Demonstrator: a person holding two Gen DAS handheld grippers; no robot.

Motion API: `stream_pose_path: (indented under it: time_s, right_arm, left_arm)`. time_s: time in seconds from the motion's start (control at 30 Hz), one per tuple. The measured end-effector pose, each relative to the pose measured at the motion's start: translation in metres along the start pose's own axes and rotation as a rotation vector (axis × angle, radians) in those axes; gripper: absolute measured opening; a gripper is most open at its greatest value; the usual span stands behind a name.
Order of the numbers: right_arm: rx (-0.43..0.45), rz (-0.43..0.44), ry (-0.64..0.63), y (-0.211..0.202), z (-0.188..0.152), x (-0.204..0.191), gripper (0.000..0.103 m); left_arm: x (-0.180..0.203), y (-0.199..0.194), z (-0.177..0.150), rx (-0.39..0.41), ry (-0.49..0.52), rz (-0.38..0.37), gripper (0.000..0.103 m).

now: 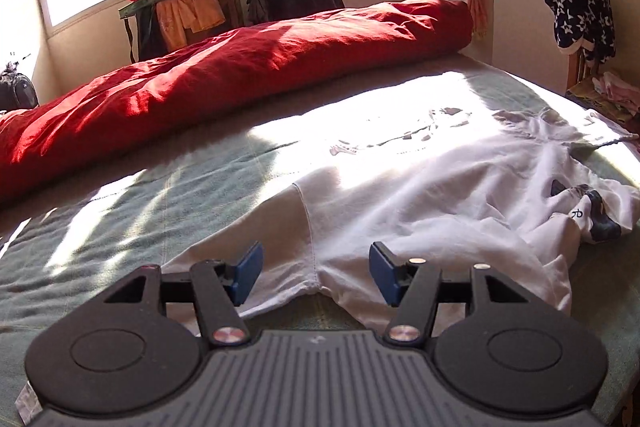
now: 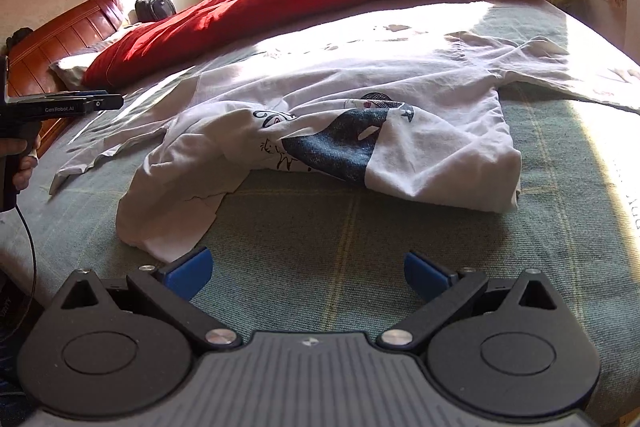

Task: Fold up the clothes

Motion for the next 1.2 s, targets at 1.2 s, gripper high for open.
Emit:
stream_pose_path:
  time_s: [1.2]
  right_arm:
    - [0.023, 0.087, -0.085, 0.041, 0.057, -0.029, 0.103]
  left_arm:
    - [-0.066, 0.143, 0.000, -0.158, -0.018, -0.114, 0.029]
Point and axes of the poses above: each gripper's, at about its wrist camera, not at the fingertips, and y roughly the way its jaws point, x to its right, z to its top, the point moved 9 cm from there along y, roughly the way its jaws point, and after that the axes turned 12 degrees about -z, right-handed, at the moved point
